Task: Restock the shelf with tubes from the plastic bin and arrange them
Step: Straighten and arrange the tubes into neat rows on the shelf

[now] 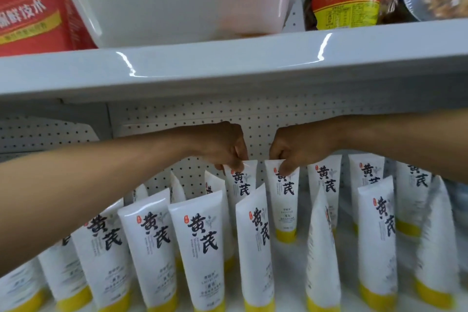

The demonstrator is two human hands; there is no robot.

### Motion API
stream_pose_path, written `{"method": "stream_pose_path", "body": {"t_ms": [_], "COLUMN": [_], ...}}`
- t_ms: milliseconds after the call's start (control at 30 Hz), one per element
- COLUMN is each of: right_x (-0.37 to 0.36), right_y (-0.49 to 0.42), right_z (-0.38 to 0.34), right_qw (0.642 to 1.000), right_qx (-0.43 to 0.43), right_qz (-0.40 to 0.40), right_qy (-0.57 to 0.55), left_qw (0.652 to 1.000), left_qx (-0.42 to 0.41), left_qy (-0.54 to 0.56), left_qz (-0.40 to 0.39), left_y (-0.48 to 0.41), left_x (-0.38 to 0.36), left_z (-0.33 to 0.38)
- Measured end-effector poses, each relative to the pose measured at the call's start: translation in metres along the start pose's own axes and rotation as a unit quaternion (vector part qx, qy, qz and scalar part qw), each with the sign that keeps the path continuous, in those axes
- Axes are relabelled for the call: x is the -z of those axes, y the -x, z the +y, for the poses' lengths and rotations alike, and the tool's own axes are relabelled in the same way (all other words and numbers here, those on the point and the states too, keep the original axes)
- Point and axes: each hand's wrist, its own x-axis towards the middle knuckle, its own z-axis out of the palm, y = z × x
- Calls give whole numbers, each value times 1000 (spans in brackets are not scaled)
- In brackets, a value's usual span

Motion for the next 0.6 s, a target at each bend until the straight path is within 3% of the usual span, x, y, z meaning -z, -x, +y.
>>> {"method": "stream_pose_path", "body": {"t_ms": [600], "right_x": [-3], "right_y": [3], "right_z": [-1], "right_qw": [999], "right_qx": [3], "right_qz": [-2], "right_qy": [-41], "left_qw": [999], "left_qx": [-2], "left_qy": [35], "left_qz": [-34], "left_y": [-7], "left_x": [0], "left_z": [-3]}}
